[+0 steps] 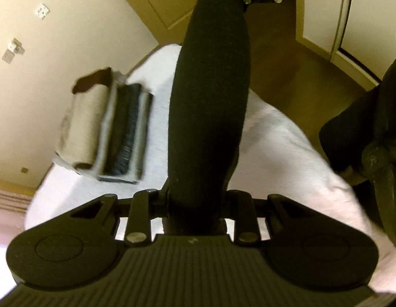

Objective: Fold large clothes
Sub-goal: 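Carry the sweater with both grippers and lower it onto the clothes stack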

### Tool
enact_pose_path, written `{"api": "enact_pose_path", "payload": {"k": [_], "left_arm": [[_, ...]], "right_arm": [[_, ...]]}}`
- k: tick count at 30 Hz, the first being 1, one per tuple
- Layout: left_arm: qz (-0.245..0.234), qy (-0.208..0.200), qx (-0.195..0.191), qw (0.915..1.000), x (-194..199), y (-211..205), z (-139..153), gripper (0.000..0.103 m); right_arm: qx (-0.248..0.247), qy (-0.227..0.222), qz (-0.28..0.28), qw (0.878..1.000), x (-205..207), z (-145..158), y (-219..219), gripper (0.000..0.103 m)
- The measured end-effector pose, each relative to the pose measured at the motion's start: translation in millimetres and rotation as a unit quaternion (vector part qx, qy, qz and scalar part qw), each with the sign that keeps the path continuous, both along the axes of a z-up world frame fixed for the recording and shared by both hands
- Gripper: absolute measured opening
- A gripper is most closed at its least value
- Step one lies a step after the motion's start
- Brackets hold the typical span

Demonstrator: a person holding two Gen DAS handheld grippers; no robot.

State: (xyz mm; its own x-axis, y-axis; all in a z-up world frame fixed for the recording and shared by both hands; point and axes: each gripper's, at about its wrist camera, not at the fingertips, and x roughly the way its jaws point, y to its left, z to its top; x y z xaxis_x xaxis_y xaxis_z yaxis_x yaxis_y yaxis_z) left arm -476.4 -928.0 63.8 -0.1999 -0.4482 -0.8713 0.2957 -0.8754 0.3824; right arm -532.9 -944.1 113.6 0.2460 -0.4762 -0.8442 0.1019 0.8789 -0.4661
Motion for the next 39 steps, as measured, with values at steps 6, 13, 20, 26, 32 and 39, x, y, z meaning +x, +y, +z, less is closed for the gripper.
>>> {"api": "enact_pose_path", "payload": {"k": [6,13,20,26,32,39], "left_arm": [[0.026,-0.001,-0.035,0.9991,-5.2,-95.5,41.7,0.025],[0.1,0.002,-0.106,0.9892,-20.9,-254.9,87.1,0.025],[0.149,-0.032,-0.238,0.9593,-30.1,-359.9,59.4,0.025],[0.155,-0.071,-0.186,0.9676,-39.5,-372.5,-131.4,0.026],[0.151,-0.059,-0.222,0.9616,-46.6,-337.3,-173.1,0.03],[0.152,-0.058,-0.218,0.9622,-46.9,-314.9,-164.5,0.031]], "right_arm": [[-0.029,-0.031,0.015,0.999,-14.0,38.3,-120.6,0.02],[-0.112,-0.083,0.033,0.99,-24.0,67.3,-300.1,0.02],[-0.234,-0.131,0.057,0.962,-26.1,-40.9,-370.0,0.022],[-0.156,-0.079,0.066,0.982,-25.8,-195.9,-376.1,0.022],[-0.176,-0.081,0.069,0.979,-42.7,-194.1,-363.1,0.026],[-0.158,-0.063,0.055,0.984,-47.2,-193.5,-367.6,0.023]]}}
